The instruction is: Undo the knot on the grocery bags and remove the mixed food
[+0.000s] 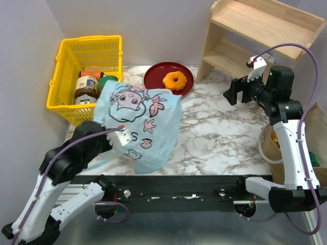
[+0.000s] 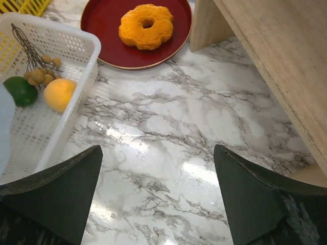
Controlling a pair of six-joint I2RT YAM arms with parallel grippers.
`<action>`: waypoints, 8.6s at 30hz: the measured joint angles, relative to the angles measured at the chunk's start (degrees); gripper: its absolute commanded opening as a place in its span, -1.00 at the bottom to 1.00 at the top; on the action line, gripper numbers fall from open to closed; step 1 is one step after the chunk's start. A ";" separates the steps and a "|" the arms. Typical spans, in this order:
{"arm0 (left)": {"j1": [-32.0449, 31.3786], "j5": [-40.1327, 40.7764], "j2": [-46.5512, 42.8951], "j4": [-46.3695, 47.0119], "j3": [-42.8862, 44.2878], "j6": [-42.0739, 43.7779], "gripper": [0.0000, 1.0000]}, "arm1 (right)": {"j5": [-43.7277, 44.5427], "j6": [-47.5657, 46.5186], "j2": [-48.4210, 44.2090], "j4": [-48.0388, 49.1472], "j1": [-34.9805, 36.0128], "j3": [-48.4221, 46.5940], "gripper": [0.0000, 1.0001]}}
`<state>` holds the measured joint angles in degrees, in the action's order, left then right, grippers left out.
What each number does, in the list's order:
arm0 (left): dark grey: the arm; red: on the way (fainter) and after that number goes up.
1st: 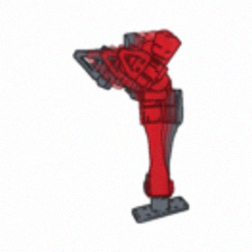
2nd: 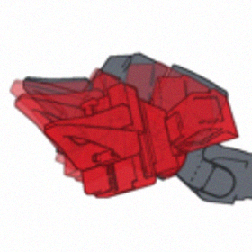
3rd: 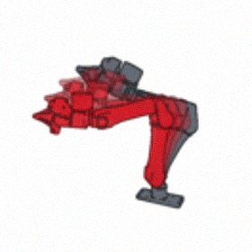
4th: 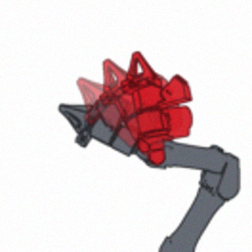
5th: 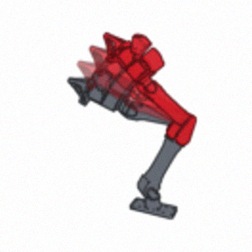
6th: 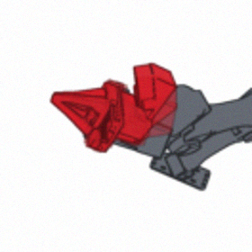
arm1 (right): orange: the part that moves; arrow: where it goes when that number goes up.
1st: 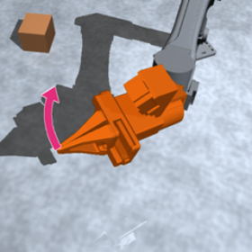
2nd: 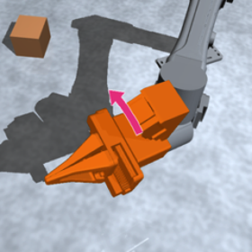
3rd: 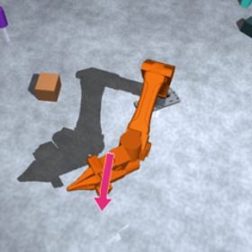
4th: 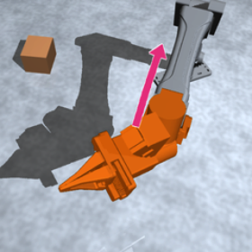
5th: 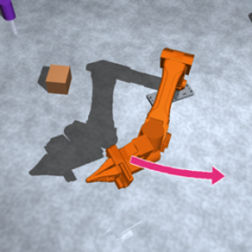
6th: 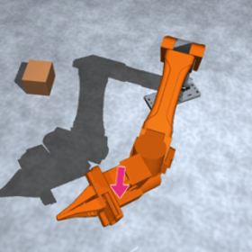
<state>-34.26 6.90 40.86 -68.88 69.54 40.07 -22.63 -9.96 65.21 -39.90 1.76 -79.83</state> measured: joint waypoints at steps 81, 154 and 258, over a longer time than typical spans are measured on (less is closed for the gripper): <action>-6.29 -10.62 33.29 57.55 2.16 -22.23 0.97 | 27.32 -26.60 -2.32 -36.79 -14.51 14.32 -0.99; -2.36 -45.62 78.20 44.94 54.07 -41.05 -1.00 | 23.39 -28.11 -16.06 -28.39 29.99 18.69 0.32; -17.16 -8.85 40.76 82.20 10.56 -22.73 0.97 | 23.19 7.26 13.42 24.72 8.02 -43.45 -0.99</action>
<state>-51.42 -1.96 81.62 13.32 80.09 17.34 0.56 -2.70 78.63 -15.18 9.78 -123.28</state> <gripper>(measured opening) 0.985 0.012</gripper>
